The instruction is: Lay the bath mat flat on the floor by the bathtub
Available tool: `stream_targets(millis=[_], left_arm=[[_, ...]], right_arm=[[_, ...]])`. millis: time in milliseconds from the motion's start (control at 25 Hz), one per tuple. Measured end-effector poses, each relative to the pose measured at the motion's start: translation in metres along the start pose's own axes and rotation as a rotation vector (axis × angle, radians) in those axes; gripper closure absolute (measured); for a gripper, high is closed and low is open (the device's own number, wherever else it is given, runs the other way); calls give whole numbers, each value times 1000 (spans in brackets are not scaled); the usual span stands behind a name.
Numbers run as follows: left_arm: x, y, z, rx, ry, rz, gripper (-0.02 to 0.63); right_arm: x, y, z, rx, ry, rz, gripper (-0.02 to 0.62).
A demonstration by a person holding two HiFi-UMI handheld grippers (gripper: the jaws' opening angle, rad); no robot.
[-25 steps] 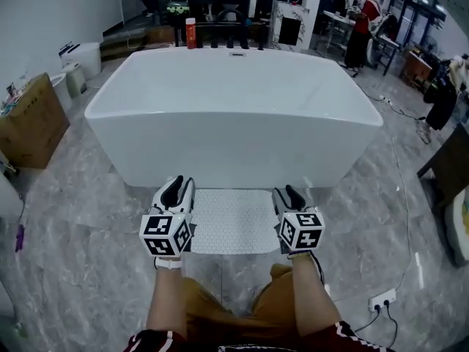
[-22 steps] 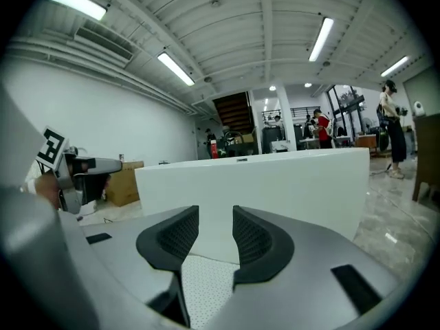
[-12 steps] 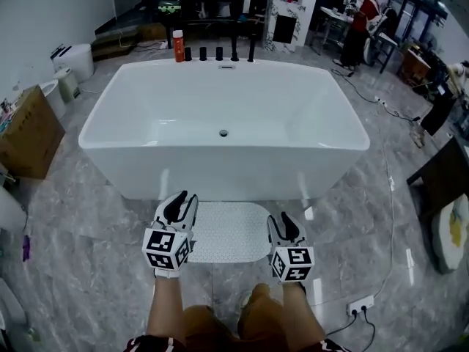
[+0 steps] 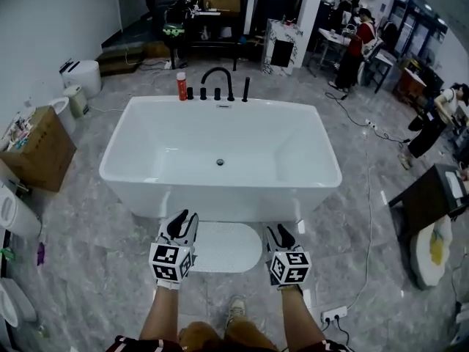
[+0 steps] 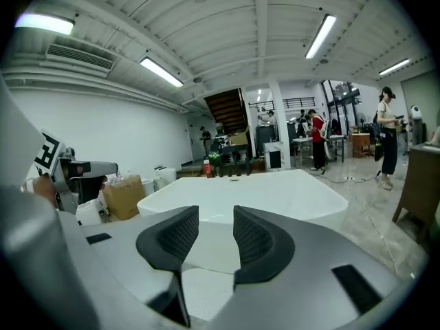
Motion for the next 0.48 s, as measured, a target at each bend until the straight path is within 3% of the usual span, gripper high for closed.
stream_targets(millis=[200,480], left_arm=[[-37,81,-21,-13,-19,-67,495],[-72,152,-46,-52,-51,-47,495]], right_arm=[[-10,88,-48,3,10,9,419],[-5,150,-96,-37,53,-18,419]])
Point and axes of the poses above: the fingertips, and each gripper's own axes: z forward along the fingers, x to its left, y out of its top, the point moved 9 cm from there along -z, backward along the fingers, and after that the axes turned 13 degrees about -y, right-handed, at the moved point
